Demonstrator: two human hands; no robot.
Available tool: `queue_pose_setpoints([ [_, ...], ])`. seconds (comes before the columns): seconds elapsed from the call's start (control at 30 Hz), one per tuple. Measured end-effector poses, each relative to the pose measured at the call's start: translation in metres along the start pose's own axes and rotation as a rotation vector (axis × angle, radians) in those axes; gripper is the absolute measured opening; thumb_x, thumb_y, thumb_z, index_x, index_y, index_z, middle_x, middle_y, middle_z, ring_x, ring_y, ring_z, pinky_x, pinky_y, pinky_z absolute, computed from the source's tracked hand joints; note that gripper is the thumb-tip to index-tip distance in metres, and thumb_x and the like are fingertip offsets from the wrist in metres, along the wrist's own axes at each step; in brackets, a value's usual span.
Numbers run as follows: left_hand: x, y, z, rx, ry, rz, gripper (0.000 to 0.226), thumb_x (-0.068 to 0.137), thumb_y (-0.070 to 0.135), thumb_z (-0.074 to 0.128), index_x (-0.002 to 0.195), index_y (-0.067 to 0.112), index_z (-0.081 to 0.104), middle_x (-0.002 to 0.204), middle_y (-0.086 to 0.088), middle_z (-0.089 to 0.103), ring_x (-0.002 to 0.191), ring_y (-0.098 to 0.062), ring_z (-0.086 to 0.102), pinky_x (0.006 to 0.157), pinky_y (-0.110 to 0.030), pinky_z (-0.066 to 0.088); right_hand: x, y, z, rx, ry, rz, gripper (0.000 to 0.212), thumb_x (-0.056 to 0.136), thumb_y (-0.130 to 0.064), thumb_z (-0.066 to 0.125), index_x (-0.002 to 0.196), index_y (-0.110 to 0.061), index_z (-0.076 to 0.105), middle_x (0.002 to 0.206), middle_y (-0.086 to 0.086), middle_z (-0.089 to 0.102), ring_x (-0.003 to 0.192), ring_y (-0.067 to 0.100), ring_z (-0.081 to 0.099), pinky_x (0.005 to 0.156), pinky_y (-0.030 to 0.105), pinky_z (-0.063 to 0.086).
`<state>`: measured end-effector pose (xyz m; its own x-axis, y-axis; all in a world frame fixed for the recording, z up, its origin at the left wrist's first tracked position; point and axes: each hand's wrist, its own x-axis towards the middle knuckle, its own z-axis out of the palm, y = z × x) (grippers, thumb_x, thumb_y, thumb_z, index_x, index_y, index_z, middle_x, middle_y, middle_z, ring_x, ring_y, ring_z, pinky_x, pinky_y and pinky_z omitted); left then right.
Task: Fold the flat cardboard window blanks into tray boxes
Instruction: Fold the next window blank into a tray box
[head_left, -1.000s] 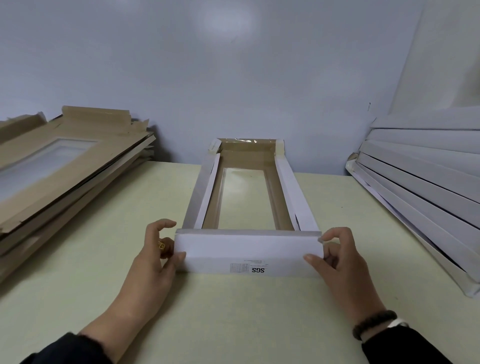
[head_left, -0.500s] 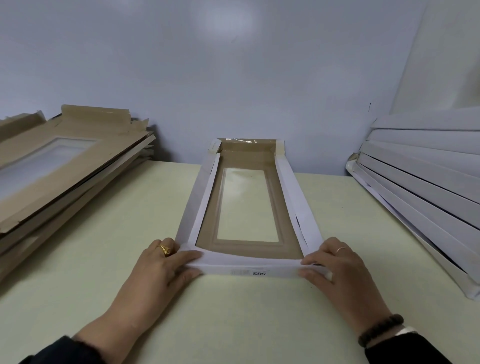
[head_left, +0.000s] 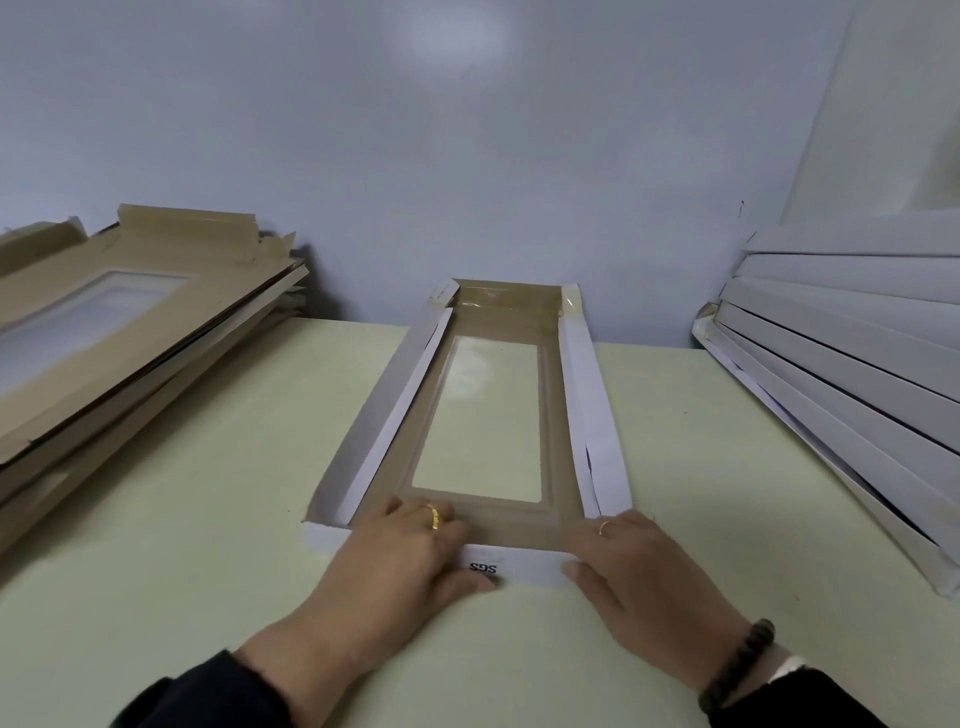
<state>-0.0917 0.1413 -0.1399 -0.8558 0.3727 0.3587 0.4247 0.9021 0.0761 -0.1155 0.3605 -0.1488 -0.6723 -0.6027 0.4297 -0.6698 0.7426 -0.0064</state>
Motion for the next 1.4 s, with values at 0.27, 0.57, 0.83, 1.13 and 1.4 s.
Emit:
queue_pose_setpoints([
  [0.27,0.005,0.014,0.005,-0.028,-0.016,0.018,0.017,0.071,0.038,0.062,0.058,0.027,0.059,0.055,0.013,0.050,0.051,-0.006,0.053,0.042,-0.013,0.031,-0.002,0.022,-0.003,0.356,-0.145,0.066,0.051,0.085,-0.057,0.039,0.099,-0.018,0.069,0.097,-0.013,0.063,0.088,0.011,0.050,0.081,0.024,0.041],
  [0.57,0.005,0.016,0.005,-0.017,0.011,0.024,0.020,0.064,0.037,0.065,0.052,0.027,0.053,0.049,0.012,0.046,0.045,-0.006,0.049,0.038,-0.013,0.027,-0.005,0.021,0.001,-0.040,0.063,-0.014,0.039,0.068,-0.052,0.058,0.056,-0.018,0.045,0.057,-0.008,0.045,0.057,0.010,0.039,0.057,0.021,0.029],
  [0.83,0.009,0.019,0.020,-0.056,-0.008,-0.096,0.024,0.095,0.046,0.039,0.095,0.027,0.055,0.091,0.010,0.052,0.094,-0.010,0.048,0.062,-0.023,0.020,-0.006,0.016,0.007,-0.105,0.189,-0.032,0.026,0.065,-0.028,0.075,0.058,-0.015,0.054,0.060,-0.003,0.053,0.046,0.018,0.048,0.053,0.026,0.032],
  [1.13,0.015,0.000,0.012,-0.139,-0.130,-0.001,0.034,0.093,0.049,0.042,0.094,0.019,0.058,0.094,0.005,0.052,0.098,-0.014,0.049,0.078,-0.024,0.037,-0.010,0.025,0.011,-0.184,0.259,-0.016,0.060,0.098,-0.044,0.018,0.052,-0.018,0.047,0.050,-0.006,0.047,0.050,0.018,0.049,0.061,0.027,0.030],
  [1.4,0.002,-0.072,-0.013,0.084,-0.289,0.085,0.078,0.076,0.077,0.013,0.097,0.021,0.064,0.108,0.012,0.055,0.101,-0.007,0.047,0.087,-0.018,0.034,-0.012,0.034,0.013,-0.196,0.303,-0.010,0.065,0.098,-0.046,0.013,0.052,-0.018,0.049,0.049,-0.008,0.048,0.048,0.017,0.050,0.061,0.026,0.030],
])
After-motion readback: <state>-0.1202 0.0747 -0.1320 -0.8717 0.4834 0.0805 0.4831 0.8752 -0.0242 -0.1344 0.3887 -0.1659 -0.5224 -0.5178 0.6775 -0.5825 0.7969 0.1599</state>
